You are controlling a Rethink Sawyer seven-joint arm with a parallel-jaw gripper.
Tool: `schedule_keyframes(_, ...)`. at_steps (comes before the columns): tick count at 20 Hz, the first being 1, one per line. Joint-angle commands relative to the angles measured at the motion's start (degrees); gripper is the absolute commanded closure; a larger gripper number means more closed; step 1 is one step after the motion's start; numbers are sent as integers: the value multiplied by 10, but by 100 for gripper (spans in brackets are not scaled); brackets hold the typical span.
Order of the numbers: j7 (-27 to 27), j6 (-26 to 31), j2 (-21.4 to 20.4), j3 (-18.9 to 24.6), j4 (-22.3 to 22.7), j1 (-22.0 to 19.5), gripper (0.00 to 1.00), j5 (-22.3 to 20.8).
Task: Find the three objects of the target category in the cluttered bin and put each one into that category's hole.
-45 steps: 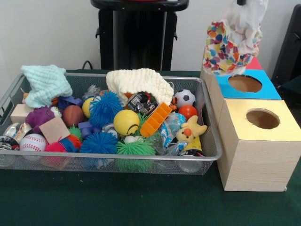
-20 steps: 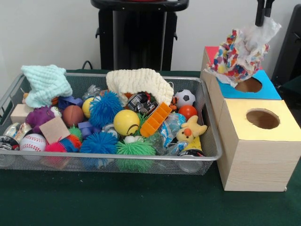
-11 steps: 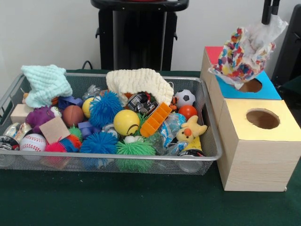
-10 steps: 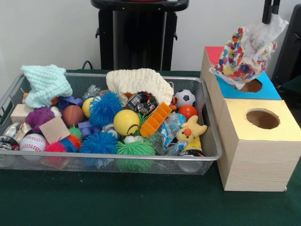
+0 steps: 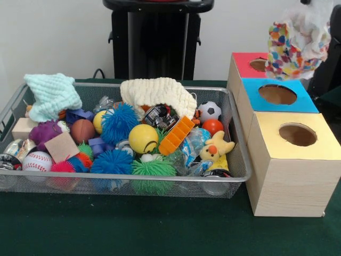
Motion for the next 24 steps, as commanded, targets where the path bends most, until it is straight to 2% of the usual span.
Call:
schedule_keyframes(1,108,84,4,2,-54,-12,100,20)
schedule_keyframes(6,108,36,31,3,-60,-14,100,13)
schedule_keyframes(16,105,67,38,2,-92,-10,100,16)
schedule_keyframes(24,92,60,50,6,-104,-17,100,17)
